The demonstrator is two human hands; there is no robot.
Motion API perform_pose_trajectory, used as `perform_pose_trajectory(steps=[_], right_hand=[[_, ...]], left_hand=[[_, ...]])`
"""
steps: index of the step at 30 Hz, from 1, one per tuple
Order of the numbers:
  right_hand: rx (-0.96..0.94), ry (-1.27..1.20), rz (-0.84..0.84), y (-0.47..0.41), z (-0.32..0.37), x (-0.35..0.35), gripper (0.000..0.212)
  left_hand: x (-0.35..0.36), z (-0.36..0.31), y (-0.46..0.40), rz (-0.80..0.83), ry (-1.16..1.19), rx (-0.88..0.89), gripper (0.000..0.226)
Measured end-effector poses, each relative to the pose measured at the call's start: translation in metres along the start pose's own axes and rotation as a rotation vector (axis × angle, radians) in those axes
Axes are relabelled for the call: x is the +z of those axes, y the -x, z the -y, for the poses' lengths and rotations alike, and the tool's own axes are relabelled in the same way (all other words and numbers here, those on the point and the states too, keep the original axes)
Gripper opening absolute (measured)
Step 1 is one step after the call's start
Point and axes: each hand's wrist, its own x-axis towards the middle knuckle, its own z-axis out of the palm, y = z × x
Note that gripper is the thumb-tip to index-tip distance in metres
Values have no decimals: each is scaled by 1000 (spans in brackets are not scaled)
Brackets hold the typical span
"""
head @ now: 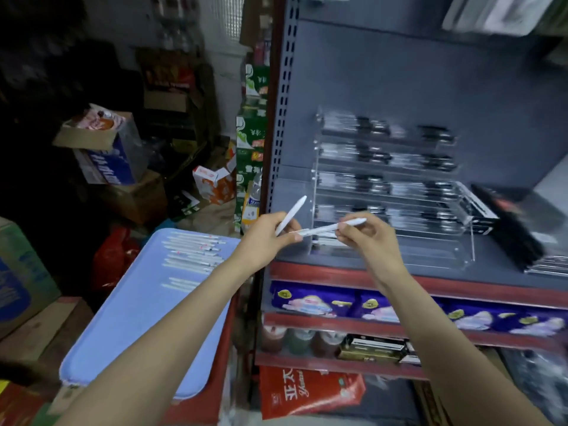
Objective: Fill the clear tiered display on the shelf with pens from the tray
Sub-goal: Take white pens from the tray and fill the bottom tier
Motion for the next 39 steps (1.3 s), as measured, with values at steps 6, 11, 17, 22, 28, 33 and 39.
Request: perform_pose_trajectory(steps=[6,11,17,22,28,33,39], right_hand=[[4,86,48,-20,8,-75,16],[-29,309,82,-38,-4,-102,13],[-231,754,147,-50,-11,-102,6],[-272,898,241,-56,-14,-94,7],[-280,1030,279,-57,-18,-90,18],[-262,657,195,-46,-2,-96,20],[-231,412,254,-43,10,-102,15]], left_hand=[[48,-43,-25,-151,-206,95,17],[64,-55,-26,-89,-263,89,24],[61,-51,-24,-153,-289,149,24],[56,-52,-22,-153,-310,136,37],[59,-54,-17,-124,-347,123,41],[59,-58,-17,-55,-402,146,37],[76,-75,-31,-46,-351,134,23]])
